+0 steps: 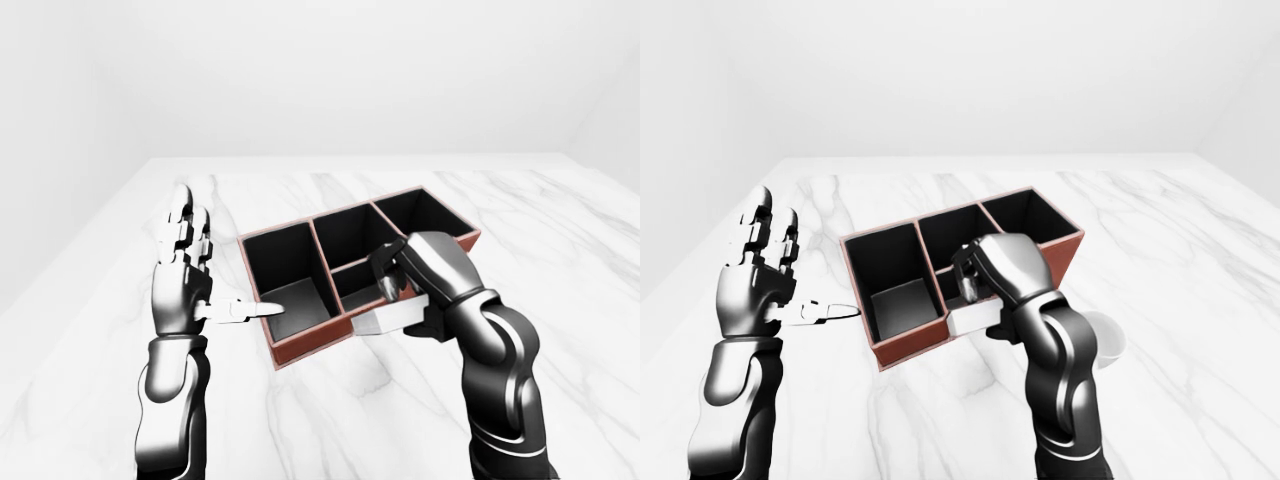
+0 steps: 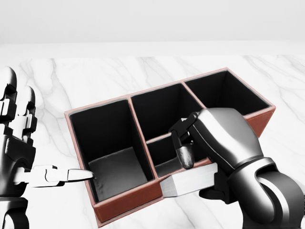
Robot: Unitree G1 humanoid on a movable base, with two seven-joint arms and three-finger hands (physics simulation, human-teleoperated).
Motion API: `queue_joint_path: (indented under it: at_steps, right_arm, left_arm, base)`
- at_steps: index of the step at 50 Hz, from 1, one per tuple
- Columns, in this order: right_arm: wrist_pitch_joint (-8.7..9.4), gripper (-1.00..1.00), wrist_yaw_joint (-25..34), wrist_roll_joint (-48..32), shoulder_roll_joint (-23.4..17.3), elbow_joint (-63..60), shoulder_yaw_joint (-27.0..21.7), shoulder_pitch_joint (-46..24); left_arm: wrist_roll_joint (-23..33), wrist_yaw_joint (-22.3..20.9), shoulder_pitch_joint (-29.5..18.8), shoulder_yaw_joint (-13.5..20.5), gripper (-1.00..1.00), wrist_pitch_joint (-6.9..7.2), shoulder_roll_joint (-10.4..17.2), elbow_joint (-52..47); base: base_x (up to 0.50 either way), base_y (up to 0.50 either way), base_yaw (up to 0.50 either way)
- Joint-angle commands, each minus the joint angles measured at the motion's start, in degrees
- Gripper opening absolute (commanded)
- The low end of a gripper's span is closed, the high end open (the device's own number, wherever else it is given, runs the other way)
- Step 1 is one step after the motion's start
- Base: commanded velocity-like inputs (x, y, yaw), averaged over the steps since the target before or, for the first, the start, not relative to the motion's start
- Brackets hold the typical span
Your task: Pick up the book and place it in the front compartment of the caddy.
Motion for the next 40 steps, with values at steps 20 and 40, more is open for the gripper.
queue_joint_path:
  at_steps: [20,40]
  right_arm:
    - [-0.01,-1.00,-2.71,0.06,-1.38,11.50,-1.18,-13.90]
    - [-0.01,-1.00,-4.90,0.34,-1.98,18.76,-0.93,-19.45]
  left_arm:
    - [0.31,0.04,0.18,-0.35,1.00,0.00,-0.12,1.00]
    - [0.14,0.02,-0.11,-0.11,1.00,0.00,-0.01,0.90]
  base:
    - [0.00,0.00,0.00]
    - [0.00,0.00,0.00]
